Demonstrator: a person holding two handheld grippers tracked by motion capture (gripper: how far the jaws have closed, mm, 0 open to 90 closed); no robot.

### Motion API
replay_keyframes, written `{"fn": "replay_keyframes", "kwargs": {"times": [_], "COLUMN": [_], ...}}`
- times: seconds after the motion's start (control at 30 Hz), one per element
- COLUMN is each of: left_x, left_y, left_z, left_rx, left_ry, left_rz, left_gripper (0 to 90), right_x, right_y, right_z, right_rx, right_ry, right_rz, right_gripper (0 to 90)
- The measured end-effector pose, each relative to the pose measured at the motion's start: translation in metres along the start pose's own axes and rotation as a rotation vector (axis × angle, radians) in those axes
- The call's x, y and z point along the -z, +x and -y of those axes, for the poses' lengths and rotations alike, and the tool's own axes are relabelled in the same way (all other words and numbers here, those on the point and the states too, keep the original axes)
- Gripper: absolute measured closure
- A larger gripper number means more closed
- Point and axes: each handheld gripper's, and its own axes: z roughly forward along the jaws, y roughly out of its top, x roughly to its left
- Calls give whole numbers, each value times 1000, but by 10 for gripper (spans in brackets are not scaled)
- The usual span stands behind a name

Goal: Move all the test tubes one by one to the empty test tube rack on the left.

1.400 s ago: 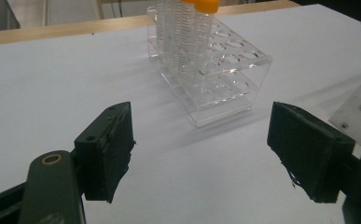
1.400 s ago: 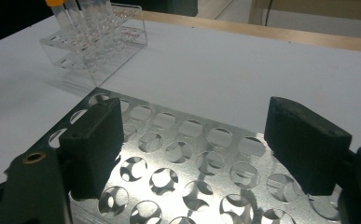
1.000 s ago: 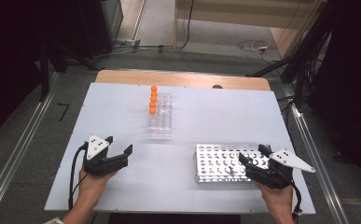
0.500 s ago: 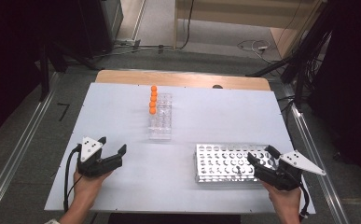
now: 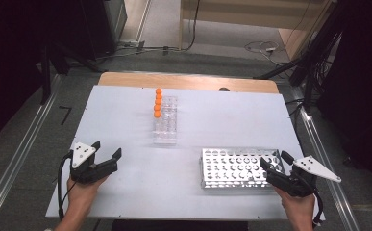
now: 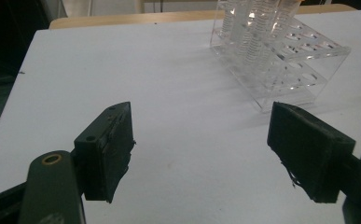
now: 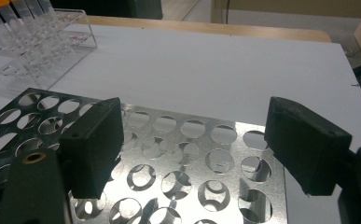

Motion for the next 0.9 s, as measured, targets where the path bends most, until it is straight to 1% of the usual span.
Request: {"fn": "replay_keyframes", "kwargs": {"times": [0.3, 0.5, 0.7, 0.9], "left_x": [3, 5, 7, 7], "left_y": [7, 12, 17, 22], "left_z": [3, 5, 7, 9], "left_rx": [6, 19, 21, 32], "left_ry": [11, 9, 14, 18], "left_rz": [-13, -23, -32, -48], "left_gripper": [236, 235, 235, 236], "right_x": [3, 6, 9, 11], "right_y": [-6, -11, -15, -20], "right_z": [2, 4, 5, 6], "right_rx": [-11, -13, -23, -30], "right_ry": [1, 2, -2, -4], "right_rz": [17, 25, 37, 49], "right_gripper": [183, 183, 183, 183]}}
